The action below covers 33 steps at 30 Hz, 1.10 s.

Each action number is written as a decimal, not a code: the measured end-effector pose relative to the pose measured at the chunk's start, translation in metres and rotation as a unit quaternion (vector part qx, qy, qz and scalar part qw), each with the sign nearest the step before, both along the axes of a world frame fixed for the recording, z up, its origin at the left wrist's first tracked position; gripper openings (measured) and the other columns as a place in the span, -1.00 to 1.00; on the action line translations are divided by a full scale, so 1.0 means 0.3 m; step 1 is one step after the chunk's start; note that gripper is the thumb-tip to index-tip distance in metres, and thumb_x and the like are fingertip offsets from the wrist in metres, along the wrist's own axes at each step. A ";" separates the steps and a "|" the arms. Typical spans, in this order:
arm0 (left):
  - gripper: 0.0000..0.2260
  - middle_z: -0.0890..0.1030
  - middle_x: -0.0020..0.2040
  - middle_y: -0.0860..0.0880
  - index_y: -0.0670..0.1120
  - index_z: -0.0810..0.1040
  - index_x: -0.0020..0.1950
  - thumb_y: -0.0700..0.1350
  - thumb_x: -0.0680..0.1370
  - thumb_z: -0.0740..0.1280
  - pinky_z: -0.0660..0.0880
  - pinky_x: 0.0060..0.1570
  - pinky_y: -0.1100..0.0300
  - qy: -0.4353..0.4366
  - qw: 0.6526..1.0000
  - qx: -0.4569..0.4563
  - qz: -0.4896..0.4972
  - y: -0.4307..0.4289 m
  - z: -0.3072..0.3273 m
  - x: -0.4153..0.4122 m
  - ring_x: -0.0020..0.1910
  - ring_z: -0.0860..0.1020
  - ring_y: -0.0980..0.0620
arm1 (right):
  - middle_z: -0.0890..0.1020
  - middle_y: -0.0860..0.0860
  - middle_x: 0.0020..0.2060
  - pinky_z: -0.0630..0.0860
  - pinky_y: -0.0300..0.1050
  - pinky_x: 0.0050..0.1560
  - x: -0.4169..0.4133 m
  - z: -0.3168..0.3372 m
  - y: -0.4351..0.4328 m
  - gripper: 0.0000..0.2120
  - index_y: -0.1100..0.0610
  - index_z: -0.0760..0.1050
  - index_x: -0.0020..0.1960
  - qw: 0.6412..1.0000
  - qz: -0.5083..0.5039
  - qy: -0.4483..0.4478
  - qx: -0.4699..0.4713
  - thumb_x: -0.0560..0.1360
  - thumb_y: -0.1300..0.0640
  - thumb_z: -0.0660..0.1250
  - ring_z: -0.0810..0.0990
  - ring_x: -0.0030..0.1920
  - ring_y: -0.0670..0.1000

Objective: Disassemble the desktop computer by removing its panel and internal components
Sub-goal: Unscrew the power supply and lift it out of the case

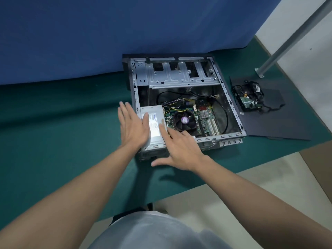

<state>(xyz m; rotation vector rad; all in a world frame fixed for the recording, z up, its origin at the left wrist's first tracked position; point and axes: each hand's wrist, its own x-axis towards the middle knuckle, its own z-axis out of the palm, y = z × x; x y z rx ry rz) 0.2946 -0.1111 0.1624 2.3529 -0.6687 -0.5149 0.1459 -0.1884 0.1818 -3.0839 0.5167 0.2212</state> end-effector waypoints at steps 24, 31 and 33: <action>-0.68 0.51 0.10 -0.23 -0.14 0.22 0.18 0.11 0.66 -0.01 0.46 0.07 -0.12 0.135 0.987 -0.001 0.084 0.026 0.039 -0.075 0.05 0.49 -0.26 | 0.66 0.05 -0.27 0.44 -0.06 -0.16 0.063 -0.038 0.112 -0.07 0.27 0.36 0.40 0.981 -0.161 -0.070 -0.080 0.13 -0.05 0.58 0.58 -0.23 0.05; -0.65 0.53 0.13 -0.18 -0.09 0.23 0.22 0.16 0.63 0.04 0.47 0.10 -0.11 0.128 0.990 0.017 0.052 0.041 0.021 -0.033 0.06 0.51 -0.25 | 0.61 0.06 0.01 0.36 -0.02 0.01 0.052 -0.026 0.104 -0.05 0.24 0.04 0.53 0.990 -0.128 -0.036 -0.041 0.32 -0.07 0.42 0.52 0.04 0.08; -0.62 0.53 0.16 -0.15 -0.08 0.25 0.29 0.16 0.62 0.08 0.47 0.09 -0.07 0.142 0.988 0.012 0.052 0.030 0.022 -0.005 0.06 0.53 -0.21 | 0.54 0.06 0.15 0.33 0.03 0.11 0.038 0.007 0.060 -0.06 0.17 -0.10 0.55 0.992 -0.098 -0.021 0.075 0.37 -0.11 0.33 0.44 0.15 0.13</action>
